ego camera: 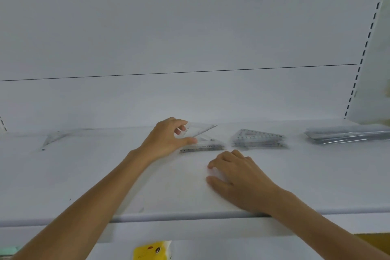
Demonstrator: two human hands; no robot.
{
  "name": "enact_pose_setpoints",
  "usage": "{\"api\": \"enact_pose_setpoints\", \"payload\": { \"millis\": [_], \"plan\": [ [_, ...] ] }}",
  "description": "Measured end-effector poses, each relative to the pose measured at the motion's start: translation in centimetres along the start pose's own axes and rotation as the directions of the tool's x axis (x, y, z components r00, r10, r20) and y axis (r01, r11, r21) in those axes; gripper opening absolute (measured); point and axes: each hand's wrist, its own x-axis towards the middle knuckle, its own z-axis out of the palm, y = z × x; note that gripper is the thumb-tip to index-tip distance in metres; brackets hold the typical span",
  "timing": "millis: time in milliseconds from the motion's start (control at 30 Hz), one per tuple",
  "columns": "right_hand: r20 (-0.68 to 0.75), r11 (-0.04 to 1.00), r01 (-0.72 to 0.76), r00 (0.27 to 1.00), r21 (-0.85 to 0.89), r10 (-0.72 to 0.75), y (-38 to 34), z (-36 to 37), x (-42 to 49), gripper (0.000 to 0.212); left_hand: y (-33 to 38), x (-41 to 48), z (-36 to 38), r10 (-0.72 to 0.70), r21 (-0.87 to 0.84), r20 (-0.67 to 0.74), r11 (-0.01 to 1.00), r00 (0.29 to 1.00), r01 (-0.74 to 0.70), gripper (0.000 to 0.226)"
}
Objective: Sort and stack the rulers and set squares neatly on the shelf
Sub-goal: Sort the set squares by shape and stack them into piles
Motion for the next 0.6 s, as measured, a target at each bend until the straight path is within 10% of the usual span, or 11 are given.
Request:
{"api": "enact_pose_setpoints", "payload": {
  "millis": [600],
  "plan": [
    [0.006,1.0,-0.004,1.0,0.021,0.004,0.0,-0.4,0.0,0.037,-0.7,0.5,2.7,-0.075,0.154,0.226,0.987,0.971,0.04,0.068]
  ]
}}
